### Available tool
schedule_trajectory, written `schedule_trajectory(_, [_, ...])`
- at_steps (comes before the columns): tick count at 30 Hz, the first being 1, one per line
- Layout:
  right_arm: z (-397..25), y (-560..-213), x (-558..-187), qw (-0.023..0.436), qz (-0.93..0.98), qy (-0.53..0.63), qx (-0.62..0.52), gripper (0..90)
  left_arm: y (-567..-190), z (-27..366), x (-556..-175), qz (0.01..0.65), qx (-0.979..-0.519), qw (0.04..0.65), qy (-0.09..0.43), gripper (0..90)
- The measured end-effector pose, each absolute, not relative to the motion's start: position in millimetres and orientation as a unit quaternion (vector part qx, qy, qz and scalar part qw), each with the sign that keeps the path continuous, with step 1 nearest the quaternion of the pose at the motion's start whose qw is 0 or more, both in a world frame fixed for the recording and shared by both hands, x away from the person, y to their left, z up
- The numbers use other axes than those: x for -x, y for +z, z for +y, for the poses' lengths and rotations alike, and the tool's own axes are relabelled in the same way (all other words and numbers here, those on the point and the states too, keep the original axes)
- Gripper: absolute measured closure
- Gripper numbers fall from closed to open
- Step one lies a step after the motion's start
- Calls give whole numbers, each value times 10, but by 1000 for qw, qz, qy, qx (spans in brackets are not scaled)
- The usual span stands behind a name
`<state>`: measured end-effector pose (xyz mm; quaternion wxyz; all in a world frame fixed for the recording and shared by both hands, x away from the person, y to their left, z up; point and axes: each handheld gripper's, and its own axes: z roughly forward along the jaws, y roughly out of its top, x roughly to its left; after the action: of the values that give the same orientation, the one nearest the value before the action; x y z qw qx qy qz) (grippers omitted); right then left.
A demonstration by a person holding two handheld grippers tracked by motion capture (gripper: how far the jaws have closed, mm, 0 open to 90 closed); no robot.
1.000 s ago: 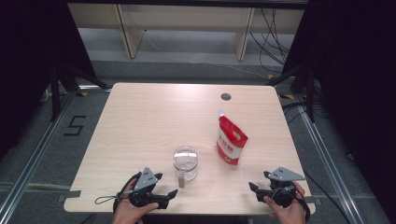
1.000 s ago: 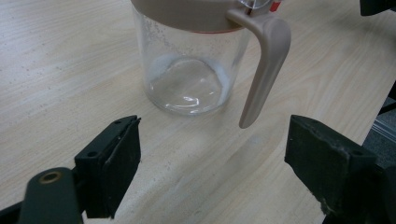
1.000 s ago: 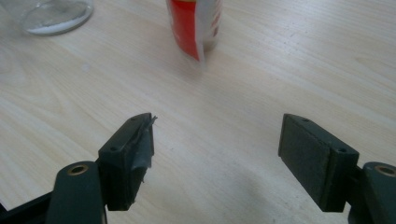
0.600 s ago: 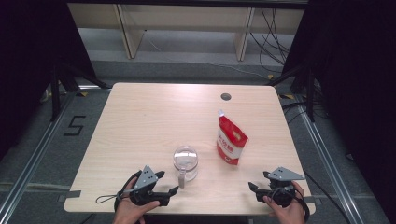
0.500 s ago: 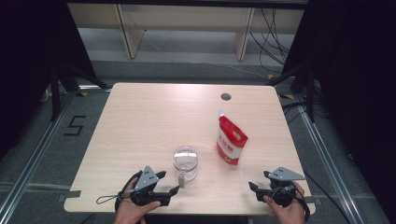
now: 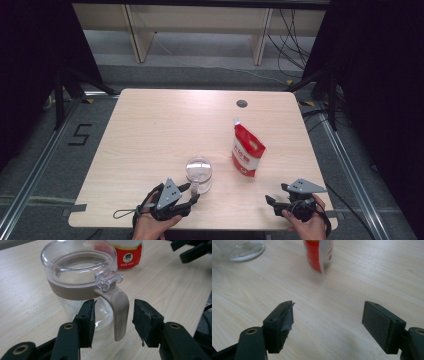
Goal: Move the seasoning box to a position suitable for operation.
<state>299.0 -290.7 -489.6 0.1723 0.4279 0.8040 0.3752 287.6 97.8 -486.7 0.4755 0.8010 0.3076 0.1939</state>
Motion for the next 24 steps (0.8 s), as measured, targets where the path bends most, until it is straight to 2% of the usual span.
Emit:
schedule_trajectory(1, [-2895, -4903, -2990, 158, 804, 381, -428, 260, -4865, 968, -2886, 300, -809, 464, 197, 589])
schedule_trajectory(5, [-2887, -4916, -2990, 169, 801, 380, -430, 261, -4864, 978, -2895, 286, -815, 461, 204, 691])
schedule_trajectory(8, [-2885, -4916, -2990, 167, 802, 381, -428, 258, -4881, 1030, -2912, 303, -806, 472, 187, 715])
schedule_trajectory(16, [-2896, -4910, -2982, 162, 801, 381, -432, 256, -4885, 1252, -2948, 325, -796, 475, 187, 719])
schedule_trajectory(21, [-2873, -4913, -2970, 149, 801, 380, -437, 256, -4883, 1492, -3051, 350, -786, 466, 206, 705])
schedule_trajectory(23, [-2891, -4915, -2989, 161, 807, 379, -423, 256, -4894, 1543, -3079, 363, -779, 465, 211, 701])
schedule_trajectory(24, [-2871, -4917, -2972, 148, 802, 381, -435, 256, -4901, 1565, -3102, 366, -776, 466, 215, 701])
